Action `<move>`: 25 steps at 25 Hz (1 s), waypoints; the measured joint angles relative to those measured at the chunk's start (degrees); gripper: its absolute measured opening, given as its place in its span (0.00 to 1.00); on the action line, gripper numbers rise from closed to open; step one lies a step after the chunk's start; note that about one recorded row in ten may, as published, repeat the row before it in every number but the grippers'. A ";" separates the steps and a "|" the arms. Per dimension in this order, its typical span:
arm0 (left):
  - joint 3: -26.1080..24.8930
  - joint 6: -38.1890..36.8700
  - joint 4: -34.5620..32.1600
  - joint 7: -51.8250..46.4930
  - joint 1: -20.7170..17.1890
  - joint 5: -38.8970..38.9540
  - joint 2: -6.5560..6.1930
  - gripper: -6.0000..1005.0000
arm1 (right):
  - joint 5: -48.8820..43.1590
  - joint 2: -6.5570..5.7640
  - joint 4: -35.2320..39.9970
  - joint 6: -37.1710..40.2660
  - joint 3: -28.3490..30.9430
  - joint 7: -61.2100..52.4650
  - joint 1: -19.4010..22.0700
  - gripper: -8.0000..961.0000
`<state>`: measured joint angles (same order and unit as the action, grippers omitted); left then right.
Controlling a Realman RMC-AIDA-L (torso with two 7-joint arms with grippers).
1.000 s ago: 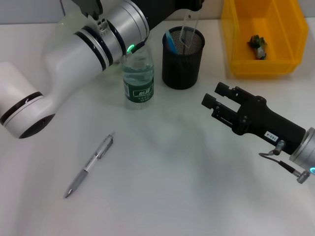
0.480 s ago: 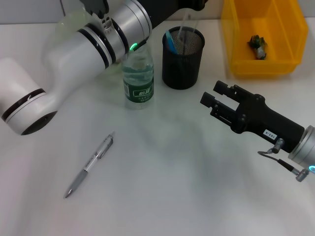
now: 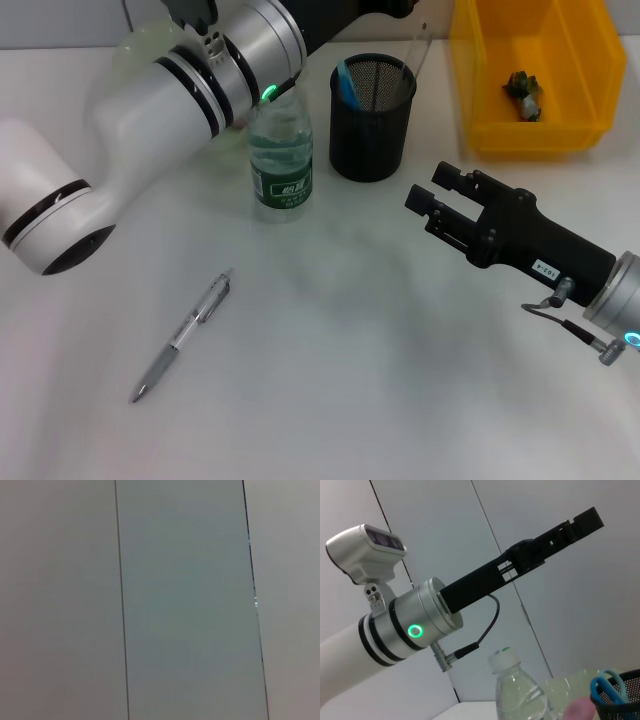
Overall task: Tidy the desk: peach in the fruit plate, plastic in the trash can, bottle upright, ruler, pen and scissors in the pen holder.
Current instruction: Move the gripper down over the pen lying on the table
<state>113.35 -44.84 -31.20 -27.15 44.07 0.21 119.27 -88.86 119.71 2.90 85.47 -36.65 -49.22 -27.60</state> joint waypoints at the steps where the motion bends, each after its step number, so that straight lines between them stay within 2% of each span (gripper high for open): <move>1: -0.12 -0.29 0.00 -0.03 -0.31 0.01 0.00 0.63 | 0.00 0.00 0.00 -0.24 0.00 0.00 -0.18 0.63; 8: 0.18 -2.55 -2.79 -0.54 -4.47 -0.28 -0.08 0.63 | 0.00 0.00 0.00 -0.68 0.00 -0.01 -0.27 0.63; 12: 0.42 -3.00 -8.89 -0.58 -10.03 -3.68 -0.46 0.63 | 0.00 0.00 0.00 -0.68 -0.01 0.00 -0.27 0.63; 17: 0.21 -0.48 -19.14 -3.08 -17.78 -12.31 -0.79 0.63 | 0.00 0.00 0.01 -0.68 -0.01 0.00 -0.31 0.63; 21: -2.95 2.56 -29.07 -14.87 -24.07 -23.67 -1.85 0.62 | 0.00 0.00 0.11 -0.67 0.00 0.00 -0.44 0.63; 25: -7.89 3.09 -34.91 -27.79 -27.96 -36.03 -2.59 0.62 | 0.00 0.00 0.18 -0.66 0.00 0.00 -0.76 0.63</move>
<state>105.46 -41.75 -66.11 -54.95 16.11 -35.82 116.68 -88.86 119.70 3.08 84.81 -36.65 -49.22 -28.36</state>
